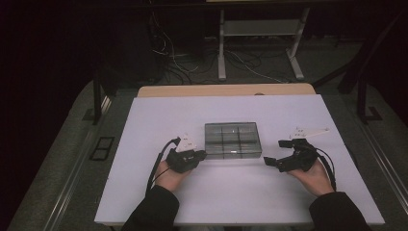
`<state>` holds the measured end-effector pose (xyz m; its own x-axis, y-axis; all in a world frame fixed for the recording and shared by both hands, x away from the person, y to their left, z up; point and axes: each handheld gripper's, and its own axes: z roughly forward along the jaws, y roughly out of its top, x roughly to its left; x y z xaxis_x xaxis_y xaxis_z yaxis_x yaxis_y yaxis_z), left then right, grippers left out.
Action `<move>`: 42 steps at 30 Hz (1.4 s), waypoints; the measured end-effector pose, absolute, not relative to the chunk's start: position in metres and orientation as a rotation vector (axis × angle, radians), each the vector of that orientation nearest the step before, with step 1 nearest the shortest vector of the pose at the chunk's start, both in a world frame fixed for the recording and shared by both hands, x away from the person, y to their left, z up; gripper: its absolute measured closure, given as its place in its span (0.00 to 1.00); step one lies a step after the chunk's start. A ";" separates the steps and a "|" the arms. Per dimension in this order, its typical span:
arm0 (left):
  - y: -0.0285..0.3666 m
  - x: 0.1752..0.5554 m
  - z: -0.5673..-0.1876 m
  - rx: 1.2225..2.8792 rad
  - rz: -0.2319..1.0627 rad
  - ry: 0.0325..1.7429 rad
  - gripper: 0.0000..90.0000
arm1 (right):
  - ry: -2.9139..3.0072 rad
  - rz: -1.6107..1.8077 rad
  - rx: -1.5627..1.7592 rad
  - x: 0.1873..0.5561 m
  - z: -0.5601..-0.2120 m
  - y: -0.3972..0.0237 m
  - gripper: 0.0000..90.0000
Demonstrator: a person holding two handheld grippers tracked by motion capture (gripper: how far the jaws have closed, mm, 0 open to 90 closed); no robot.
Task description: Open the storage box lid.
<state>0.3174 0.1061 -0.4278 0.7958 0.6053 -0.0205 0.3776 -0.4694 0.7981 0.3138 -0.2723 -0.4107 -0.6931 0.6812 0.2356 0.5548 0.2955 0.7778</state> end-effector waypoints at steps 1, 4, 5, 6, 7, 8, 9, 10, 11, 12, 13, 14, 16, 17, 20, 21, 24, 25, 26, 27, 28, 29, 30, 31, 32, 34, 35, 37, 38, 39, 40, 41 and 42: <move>0.106 0.317 -0.428 2.111 0.334 0.726 0.92 | 2.413 1.359 1.160 0.314 -0.411 -0.272 0.01; 0.106 0.318 -0.427 2.094 0.333 0.732 0.94 | 2.412 1.358 1.160 0.315 -0.411 -0.272 0.01; 0.107 0.318 -0.427 2.089 0.332 0.732 0.96 | 2.412 1.358 1.160 0.315 -0.412 -0.272 0.01; 0.107 0.318 -0.426 2.076 0.332 0.733 0.97 | 2.413 1.359 1.158 0.316 -0.412 -0.272 0.01; 0.107 0.318 -0.426 2.069 0.333 0.736 0.97 | 2.412 1.360 1.164 0.316 -0.412 -0.272 0.01; 0.107 0.318 -0.426 2.064 0.332 0.737 0.98 | 2.412 1.360 1.165 0.316 -0.412 -0.272 0.01; 0.106 0.318 -0.426 2.062 0.333 0.737 0.98 | 2.412 1.360 1.165 0.316 -0.412 -0.272 0.01; 0.106 0.318 -0.426 2.059 0.333 0.735 0.98 | 2.412 1.360 1.162 0.316 -0.412 -0.273 0.01; 0.106 0.318 -0.425 2.051 0.330 0.741 0.98 | 2.410 1.360 1.162 0.317 -0.412 -0.273 0.01; 0.107 0.319 -0.425 2.053 0.327 0.736 0.98 | 2.406 1.363 1.169 0.317 -0.412 -0.273 0.01; 0.107 0.319 -0.424 2.041 0.325 0.742 0.98 | 2.405 1.367 1.172 0.317 -0.411 -0.273 0.01; 0.107 0.319 -0.424 2.039 0.324 0.740 0.98 | 2.407 1.367 1.168 0.318 -0.411 -0.273 0.01; 0.107 0.320 -0.421 2.024 0.320 0.745 0.98 | 2.404 1.372 1.173 0.319 -0.411 -0.273 0.01; 0.107 0.320 -0.420 2.017 0.320 0.746 0.98 | 2.402 1.375 1.171 0.319 -0.410 -0.273 0.01; 0.107 0.322 -0.416 2.002 0.317 0.748 0.98 | 2.404 1.371 1.159 0.322 -0.408 -0.272 0.01; 0.107 0.323 -0.415 1.997 0.316 0.747 0.98 | 2.402 1.372 1.162 0.323 -0.406 -0.271 0.01; 0.106 0.326 -0.412 1.990 0.315 0.747 0.98 | 2.403 1.372 1.146 0.327 -0.402 -0.270 0.01; 0.106 0.327 -0.410 1.985 0.313 0.746 0.98 | 2.398 1.372 1.137 0.328 -0.400 -0.269 0.01; 0.106 0.328 -0.409 1.985 0.312 0.744 0.98 | 2.400 1.375 1.138 0.329 -0.399 -0.269 0.01; 0.106 0.329 -0.408 1.984 0.314 0.741 0.98 | 2.400 1.376 1.135 0.330 -0.398 -0.269 0.01; 0.106 0.329 -0.407 1.978 0.312 0.743 0.98 | 2.404 1.372 1.130 0.331 -0.396 -0.268 0.01; 0.106 0.330 -0.406 1.979 0.313 0.743 0.98 | 2.403 1.367 1.127 0.332 -0.395 -0.268 0.01; 0.105 0.331 -0.405 1.976 0.313 0.741 0.98 | 2.410 1.360 1.117 0.334 -0.395 -0.268 0.01; 0.105 0.331 -0.404 1.975 0.314 0.743 0.98 | 2.410 1.360 1.123 0.335 -0.394 -0.267 0.01; 0.105 0.332 -0.403 1.974 0.314 0.741 0.98 | 2.409 1.358 1.121 0.337 -0.393 -0.267 0.01; 0.104 0.333 -0.401 1.975 0.315 0.735 0.98 | 2.409 1.368 1.117 0.339 -0.390 -0.265 0.01; 0.103 0.334 -0.400 1.974 0.313 0.737 0.98 | 2.409 1.369 1.119 0.340 -0.389 -0.264 0.01; 0.102 0.336 -0.397 1.975 0.317 0.733 0.98 | 2.414 1.365 1.114 0.343 -0.387 -0.262 0.01; 0.102 0.337 -0.396 1.974 0.314 0.736 0.98 | 2.418 1.361 1.110 0.344 -0.386 -0.261 0.01; 0.102 0.338 -0.395 1.971 0.314 0.736 0.98 | 2.414 1.366 1.107 0.345 -0.386 -0.260 0.01; 0.102 0.339 -0.394 1.972 0.313 0.736 0.98 | 2.418 1.366 1.111 0.345 -0.385 -0.259 0.01; 0.101 0.340 -0.393 1.974 0.315 0.736 0.98 | 2.416 1.363 1.103 0.346 -0.384 -0.259 0.01; 0.101 0.341 -0.392 1.972 0.318 0.736 0.98 | 2.415 1.364 1.107 0.347 -0.383 -0.258 0.01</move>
<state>0.3409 0.1009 -0.3918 0.7832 0.6164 -0.0816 0.3629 -0.3465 0.8650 0.3470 -0.2579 -0.3828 -0.7148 0.6665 0.2115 0.5251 0.3118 0.7918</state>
